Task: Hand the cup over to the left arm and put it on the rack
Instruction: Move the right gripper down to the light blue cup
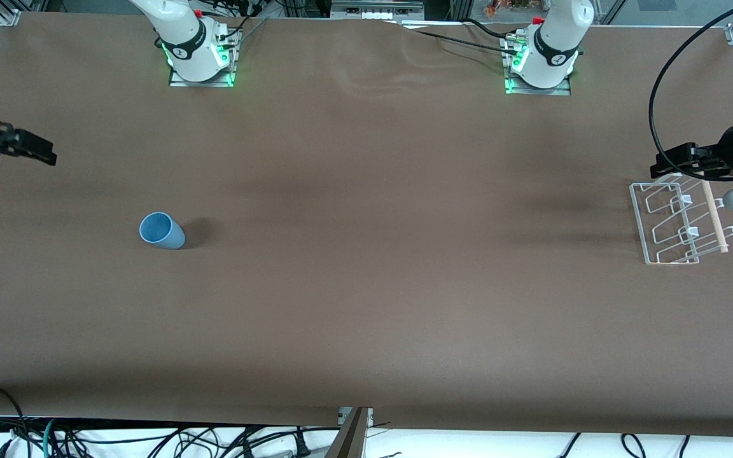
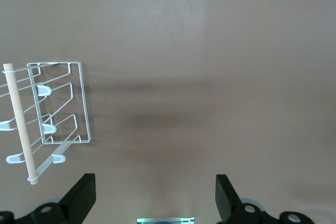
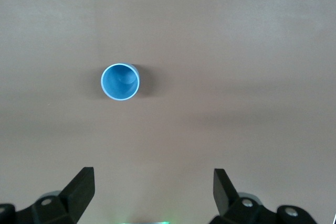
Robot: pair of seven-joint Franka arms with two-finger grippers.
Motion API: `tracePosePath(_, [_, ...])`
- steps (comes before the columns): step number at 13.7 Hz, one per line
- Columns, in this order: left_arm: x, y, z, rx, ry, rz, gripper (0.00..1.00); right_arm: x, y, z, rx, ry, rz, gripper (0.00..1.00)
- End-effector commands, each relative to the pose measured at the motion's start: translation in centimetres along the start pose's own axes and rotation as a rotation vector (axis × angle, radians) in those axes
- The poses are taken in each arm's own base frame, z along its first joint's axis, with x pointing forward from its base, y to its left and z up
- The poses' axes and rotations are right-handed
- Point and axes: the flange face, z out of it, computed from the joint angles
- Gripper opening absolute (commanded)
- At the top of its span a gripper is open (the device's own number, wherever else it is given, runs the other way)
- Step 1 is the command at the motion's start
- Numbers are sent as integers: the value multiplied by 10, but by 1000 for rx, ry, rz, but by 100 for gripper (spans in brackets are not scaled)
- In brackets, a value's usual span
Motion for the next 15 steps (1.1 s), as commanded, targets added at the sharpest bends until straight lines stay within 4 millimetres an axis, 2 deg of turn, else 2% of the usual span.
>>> tracePosePath(1, [3, -1, -4, 15, 3, -8, 100, 23, -1, 28, -15, -39, -3, 100])
tracePosePath(5, [3, -2, -3, 17, 0, -10, 100, 50, -12, 99, 32, -147, -11, 100])
tracePosePath(8, [3, -1, -3, 16, 0, -7, 100, 64, -18, 146, 32, -121, -19, 100])
tracePosePath(12, [3, -1, -3, 20, 0, -9, 100, 63, -28, 203, 66, -56, -1, 100])
tracePosePath(15, [7, -3, 2, 18, -10, -11, 100, 52, -34, 243, 107, -24, 25, 98])
